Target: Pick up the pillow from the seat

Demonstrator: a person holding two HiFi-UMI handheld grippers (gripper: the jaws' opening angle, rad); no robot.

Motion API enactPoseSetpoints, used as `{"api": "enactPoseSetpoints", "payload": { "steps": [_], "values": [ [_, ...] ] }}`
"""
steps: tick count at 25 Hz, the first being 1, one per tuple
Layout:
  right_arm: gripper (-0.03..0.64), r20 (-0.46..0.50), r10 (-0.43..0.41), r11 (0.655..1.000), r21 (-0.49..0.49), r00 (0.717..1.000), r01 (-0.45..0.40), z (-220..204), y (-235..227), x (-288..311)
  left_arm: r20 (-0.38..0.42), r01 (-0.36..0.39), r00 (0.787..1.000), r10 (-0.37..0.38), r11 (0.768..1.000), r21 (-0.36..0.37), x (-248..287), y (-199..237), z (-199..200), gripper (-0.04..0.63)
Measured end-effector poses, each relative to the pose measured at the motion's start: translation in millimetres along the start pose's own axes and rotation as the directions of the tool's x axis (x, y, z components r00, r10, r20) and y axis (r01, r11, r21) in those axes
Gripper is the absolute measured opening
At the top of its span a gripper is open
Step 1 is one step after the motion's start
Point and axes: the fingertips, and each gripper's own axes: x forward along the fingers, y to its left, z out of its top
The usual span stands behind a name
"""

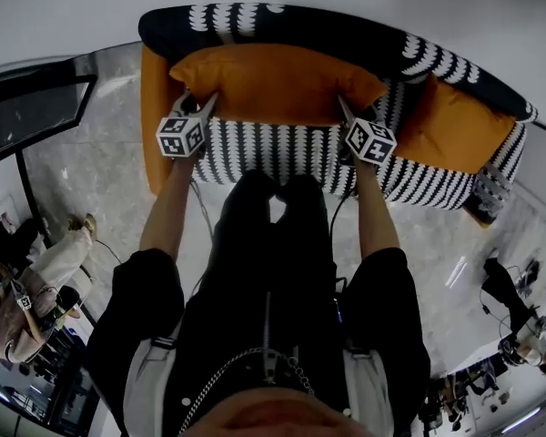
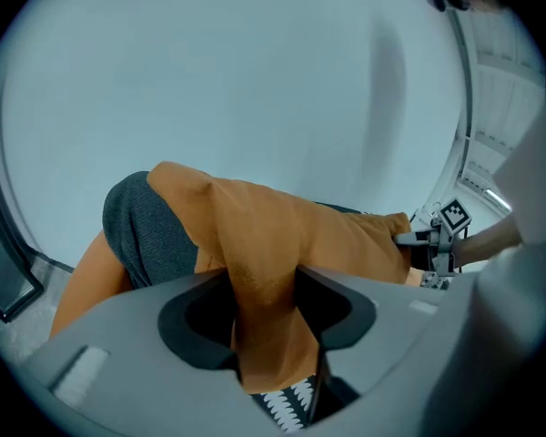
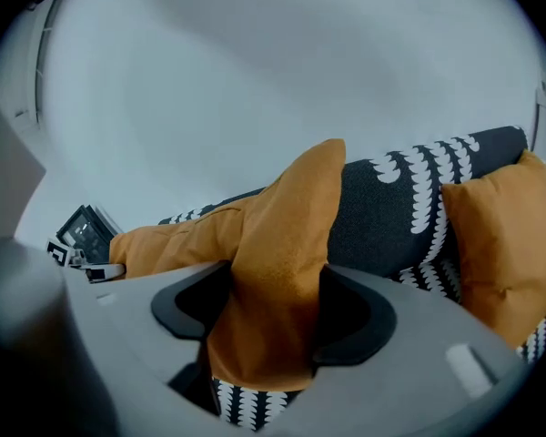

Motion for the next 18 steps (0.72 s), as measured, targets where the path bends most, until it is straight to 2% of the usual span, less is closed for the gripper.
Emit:
{"api": "enactPoseSetpoints", "payload": {
  "steps": [3,6,11,18],
  "values": [
    [0.287,-0.009,-0.011,1.0,-0.027,1.0,0.011,4.1,26.2,-13.3,0.01,-0.006,1.0,0.006,1.0,-0.005,-32.4,2.3,2.7,0.198],
    [0.285,0.032,-0.001,0.998,-0.059,0.999,0.002,26.0,51.8,-31.0,0.053,0.003,0.999,-0.003,1.0,-0.006,-57.4,4.0,21.1,0.196],
    [0.285,0.083,0.011,0.996,-0.086,0.996,-0.004,50.8,78.9,-87.4,0.125,0.021,0.992,-0.022,1.0,0.008,-109.6,-20.8,51.1,0.198],
    [0.282,0.113,-0.003,0.993,-0.114,0.994,0.016,76.6,119.7,-154.0,0.167,0.006,0.986,-0.007,1.0,0.008,-175.3,-43.0,87.7,0.198]
  ]
}}
